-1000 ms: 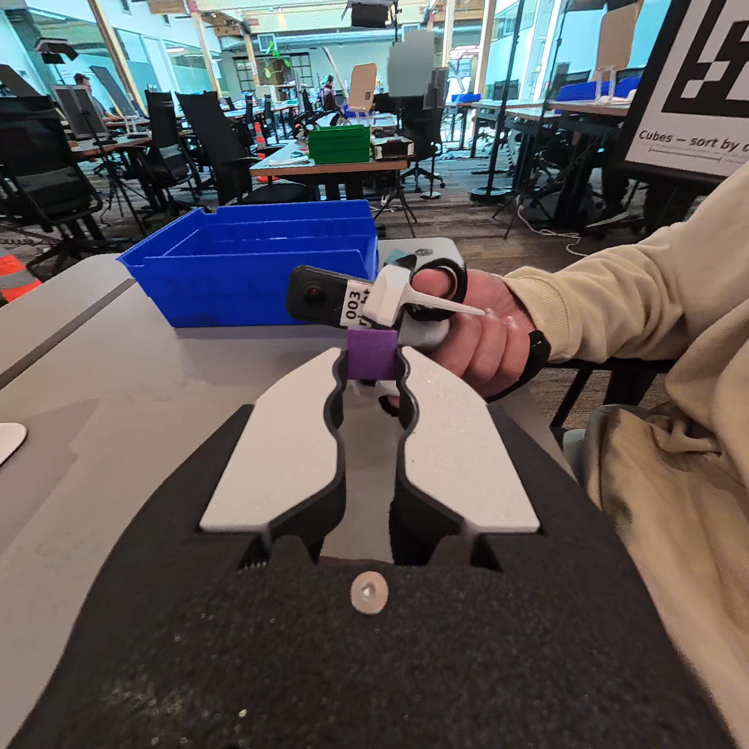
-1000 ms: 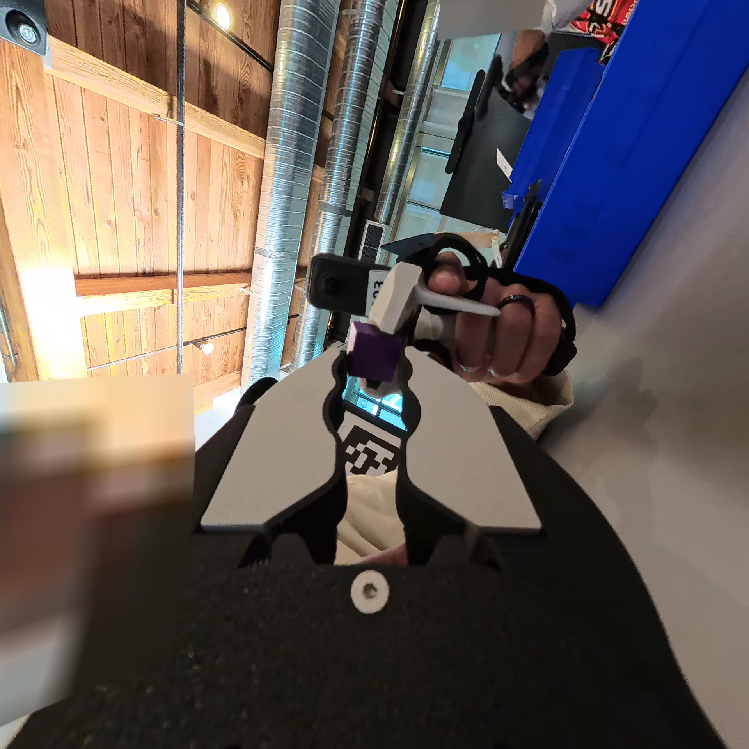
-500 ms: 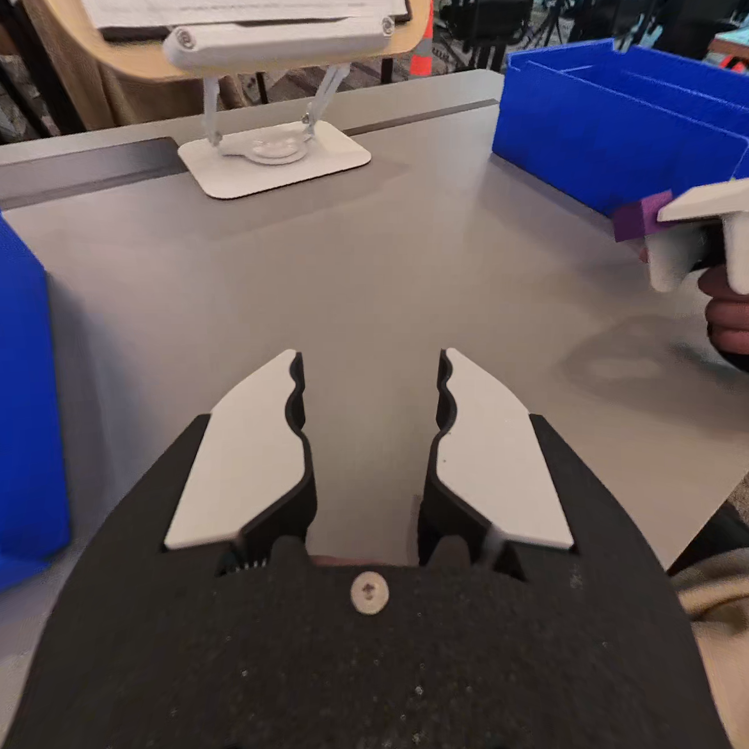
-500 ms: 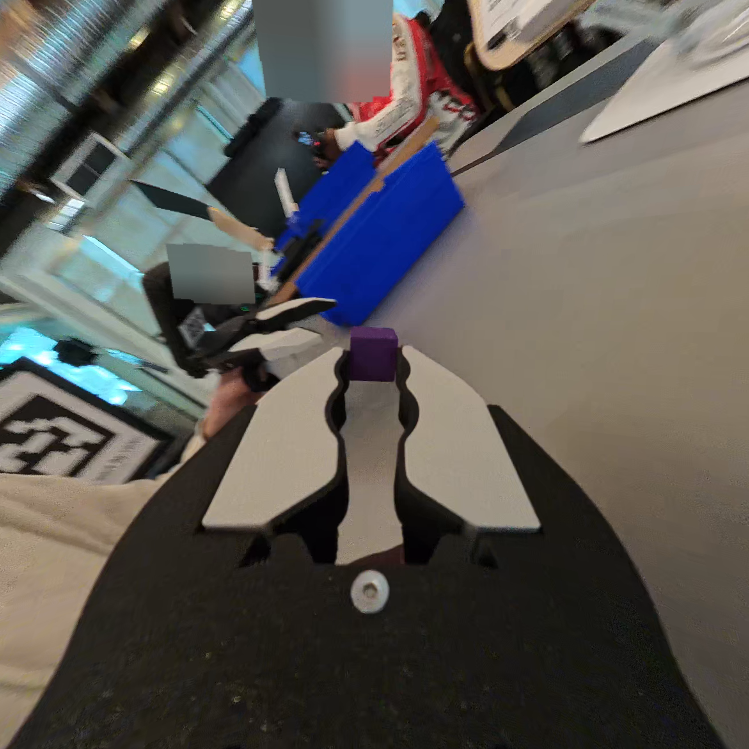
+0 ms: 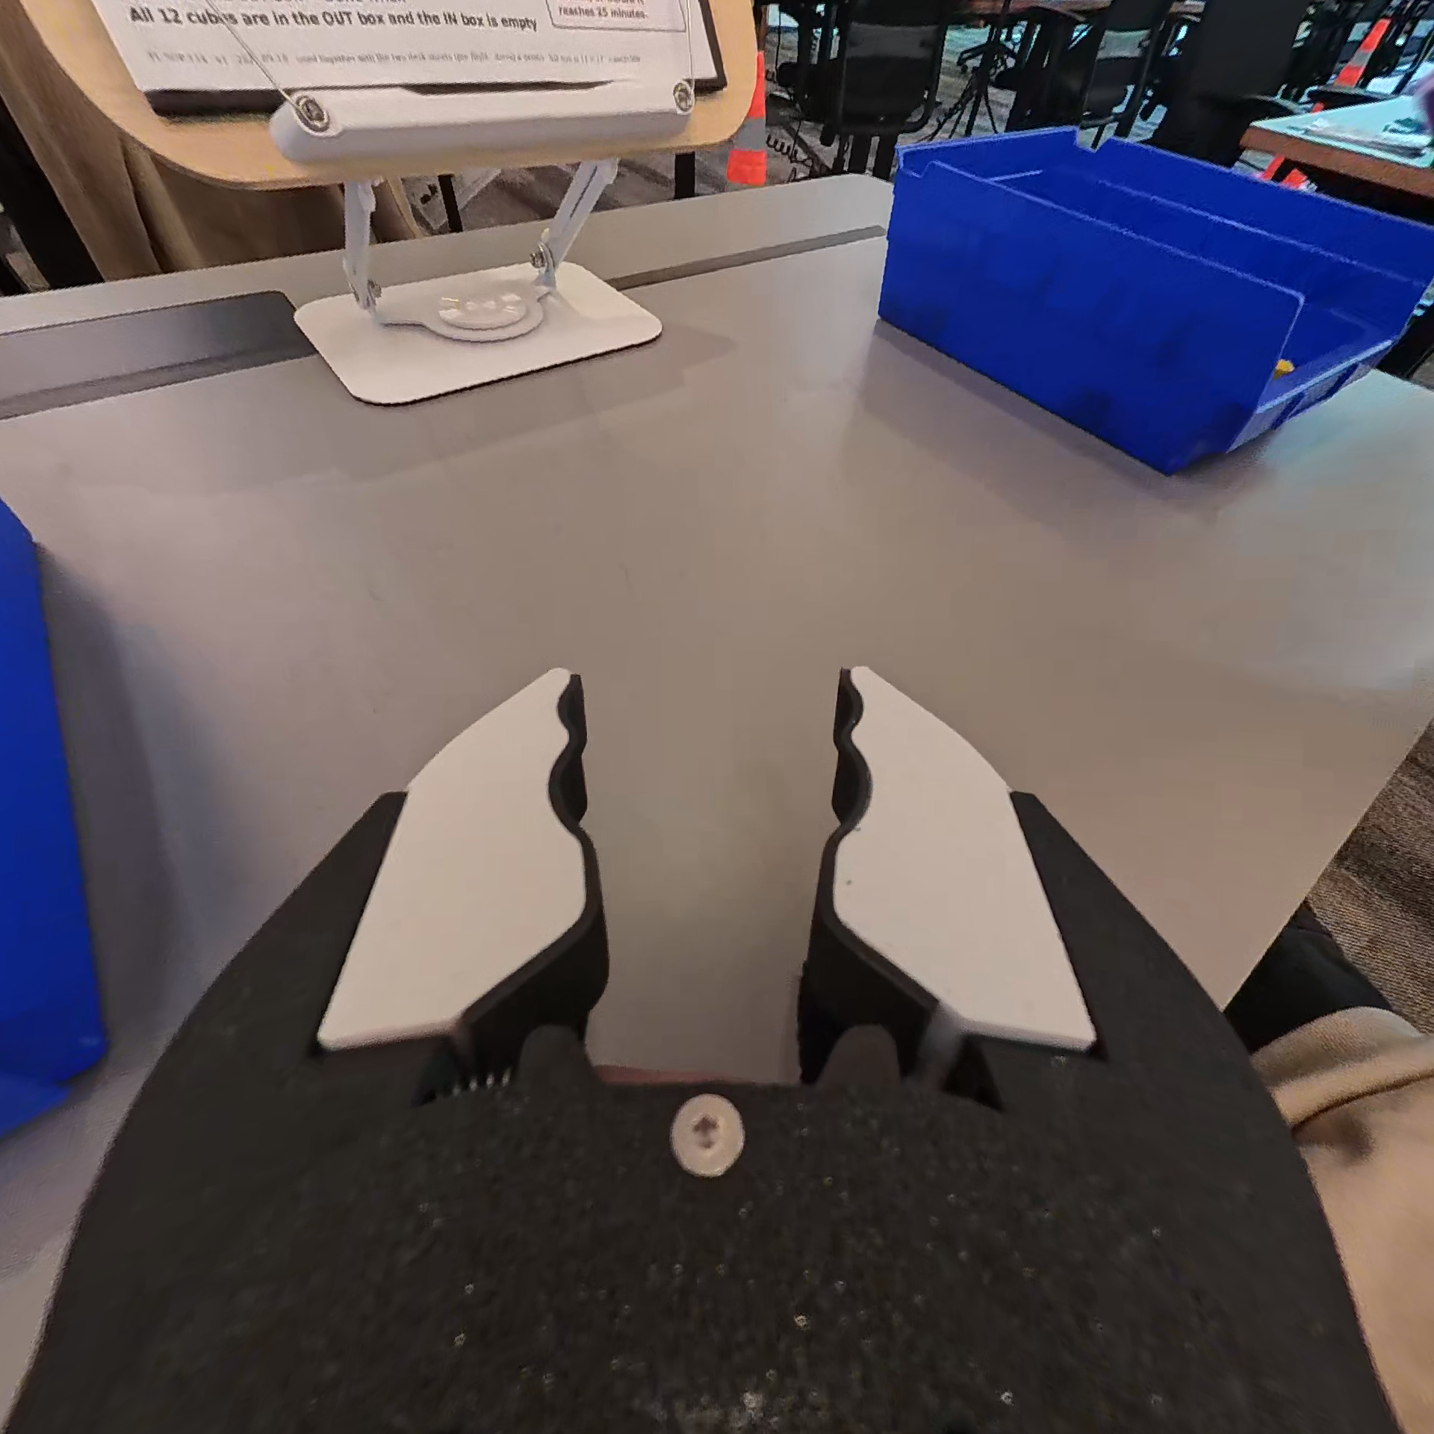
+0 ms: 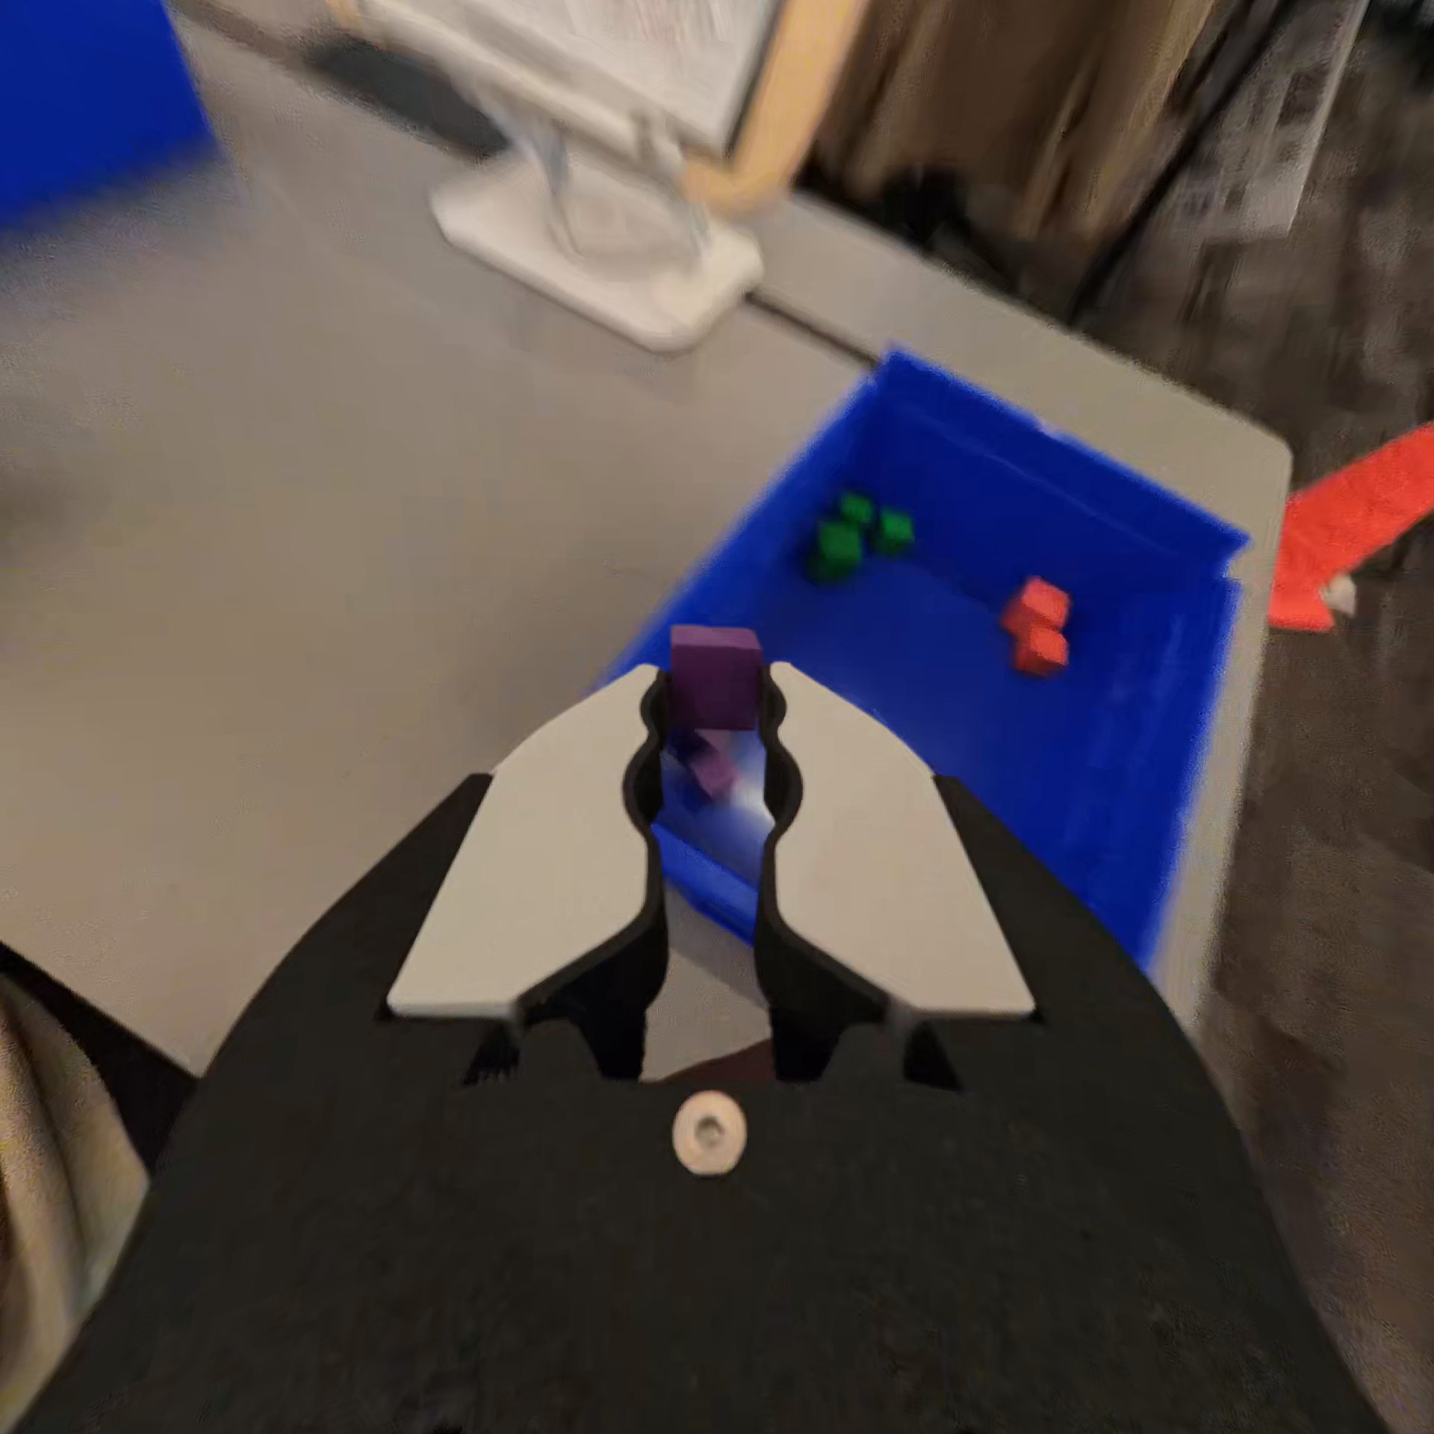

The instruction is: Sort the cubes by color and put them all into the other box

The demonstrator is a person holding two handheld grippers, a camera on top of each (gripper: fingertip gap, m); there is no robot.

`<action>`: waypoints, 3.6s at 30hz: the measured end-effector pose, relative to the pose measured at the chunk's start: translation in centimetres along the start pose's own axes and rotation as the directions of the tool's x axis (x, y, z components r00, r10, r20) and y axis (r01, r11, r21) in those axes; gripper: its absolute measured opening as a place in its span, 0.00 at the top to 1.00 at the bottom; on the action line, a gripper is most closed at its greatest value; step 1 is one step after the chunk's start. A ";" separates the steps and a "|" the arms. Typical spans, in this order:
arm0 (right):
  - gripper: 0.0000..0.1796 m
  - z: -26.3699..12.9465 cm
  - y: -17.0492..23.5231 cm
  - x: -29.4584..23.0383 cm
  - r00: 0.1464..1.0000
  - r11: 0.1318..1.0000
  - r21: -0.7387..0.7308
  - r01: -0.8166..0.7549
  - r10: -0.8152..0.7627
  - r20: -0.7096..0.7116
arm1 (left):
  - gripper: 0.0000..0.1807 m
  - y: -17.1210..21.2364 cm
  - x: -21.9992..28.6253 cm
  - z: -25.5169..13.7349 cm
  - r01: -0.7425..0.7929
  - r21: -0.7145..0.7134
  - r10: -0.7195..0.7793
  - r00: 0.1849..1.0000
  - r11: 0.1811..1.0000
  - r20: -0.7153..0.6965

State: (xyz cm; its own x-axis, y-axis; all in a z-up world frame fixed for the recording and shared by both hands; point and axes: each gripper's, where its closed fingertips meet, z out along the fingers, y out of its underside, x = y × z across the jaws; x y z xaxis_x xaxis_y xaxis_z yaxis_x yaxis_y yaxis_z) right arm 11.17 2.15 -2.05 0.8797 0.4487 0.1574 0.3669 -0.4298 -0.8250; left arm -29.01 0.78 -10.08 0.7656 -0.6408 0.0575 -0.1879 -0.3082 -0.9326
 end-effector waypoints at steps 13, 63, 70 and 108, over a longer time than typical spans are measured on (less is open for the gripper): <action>0.88 12.3 10.9 3.1 0.864 0.757 -0.514 0.404 -0.131 0.486 | 0.66 0.6 1.1 2.9 -0.003 -0.073 0.001 1.000 0.997 -0.026; 0.85 8.5 0.5 -21.6 0.999 0.928 0.372 0.033 -0.046 0.026 | 0.69 -4.2 -6.3 -8.0 -0.030 -0.055 0.019 0.980 0.998 -0.198; 0.82 9.4 -0.1 -21.1 0.999 0.942 0.336 0.003 -0.021 0.048 | 0.70 -4.8 -25.6 -1.4 -0.478 -0.404 0.450 0.877 0.780 -0.168; 0.86 9.0 -2.8 -18.2 0.964 0.959 0.267 -0.097 0.023 0.265 | 0.88 -13.1 -14.4 -2.8 -0.294 0.188 0.307 0.951 0.937 -0.043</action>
State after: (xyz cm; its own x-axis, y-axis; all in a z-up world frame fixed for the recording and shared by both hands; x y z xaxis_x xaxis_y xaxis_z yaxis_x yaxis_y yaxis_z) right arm -8.60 2.25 -7.51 0.7763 0.6303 -0.0114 0.1859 -0.2462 -0.9512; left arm -39.26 12.10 2.29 0.6435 -0.7343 -0.2162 -0.2855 0.0318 -0.9578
